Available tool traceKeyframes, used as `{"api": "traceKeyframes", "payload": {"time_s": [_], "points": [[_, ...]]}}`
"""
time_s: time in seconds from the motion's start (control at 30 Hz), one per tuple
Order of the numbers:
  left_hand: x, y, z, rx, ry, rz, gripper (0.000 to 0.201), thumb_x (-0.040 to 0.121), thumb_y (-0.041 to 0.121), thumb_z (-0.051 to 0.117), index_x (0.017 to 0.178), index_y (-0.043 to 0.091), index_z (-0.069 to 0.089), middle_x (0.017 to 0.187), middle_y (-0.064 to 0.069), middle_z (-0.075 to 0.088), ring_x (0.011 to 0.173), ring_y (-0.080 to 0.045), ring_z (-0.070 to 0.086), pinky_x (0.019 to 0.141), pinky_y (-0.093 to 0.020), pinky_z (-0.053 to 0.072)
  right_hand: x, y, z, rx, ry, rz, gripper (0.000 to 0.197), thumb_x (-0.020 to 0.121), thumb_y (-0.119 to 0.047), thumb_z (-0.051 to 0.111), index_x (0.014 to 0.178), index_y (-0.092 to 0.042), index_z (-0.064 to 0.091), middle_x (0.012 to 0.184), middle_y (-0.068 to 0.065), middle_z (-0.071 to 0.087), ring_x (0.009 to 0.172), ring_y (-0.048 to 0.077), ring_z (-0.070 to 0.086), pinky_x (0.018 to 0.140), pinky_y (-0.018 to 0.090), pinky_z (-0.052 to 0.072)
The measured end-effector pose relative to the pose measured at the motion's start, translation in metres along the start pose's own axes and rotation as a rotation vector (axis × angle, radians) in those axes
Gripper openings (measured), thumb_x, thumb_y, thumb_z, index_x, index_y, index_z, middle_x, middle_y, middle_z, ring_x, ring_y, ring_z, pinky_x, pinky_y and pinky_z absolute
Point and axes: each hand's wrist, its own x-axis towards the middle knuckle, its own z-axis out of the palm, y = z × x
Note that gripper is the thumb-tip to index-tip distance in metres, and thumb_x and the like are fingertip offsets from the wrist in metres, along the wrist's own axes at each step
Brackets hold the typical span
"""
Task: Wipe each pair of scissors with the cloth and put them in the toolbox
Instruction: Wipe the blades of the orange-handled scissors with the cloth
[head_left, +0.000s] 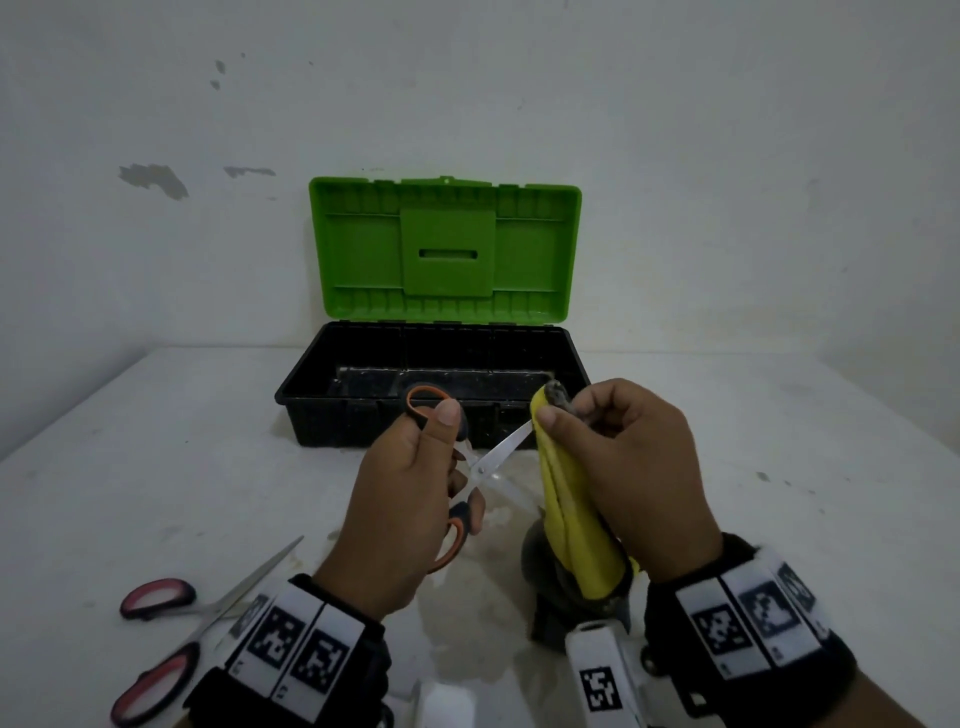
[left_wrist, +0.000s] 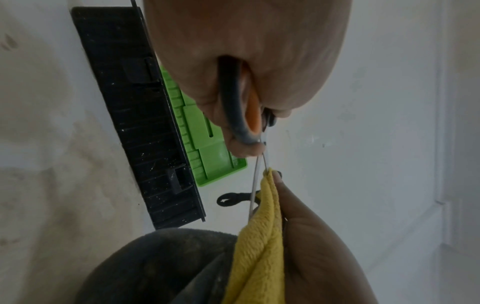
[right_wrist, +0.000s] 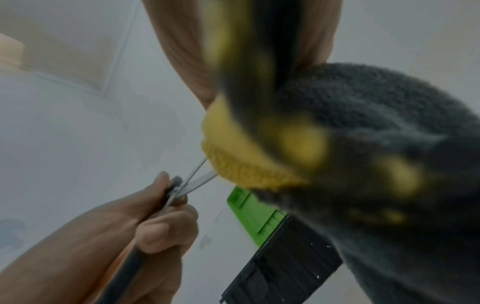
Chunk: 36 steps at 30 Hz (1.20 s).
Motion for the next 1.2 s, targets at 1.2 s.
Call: {"api": "traceKeyframes", "payload": {"time_s": [1.2], "points": [[-0.009,-0.011,0.004,0.714,0.039,0.609,0.029,0.099,0.048,0.034,0.078,0.034,0.047,0.060,0.011,0.047,0.059,-0.004,0.052,0.056,-0.010,0.039,-0.011,-0.005,0.013,0.012,0.010,0.096,0.031,0.078,-0.036,0.082,0.071,-0.015,0.061,0.068,0.003,0.066,0.062,0.014,0.062,0.055,0.024,0.048]]}}
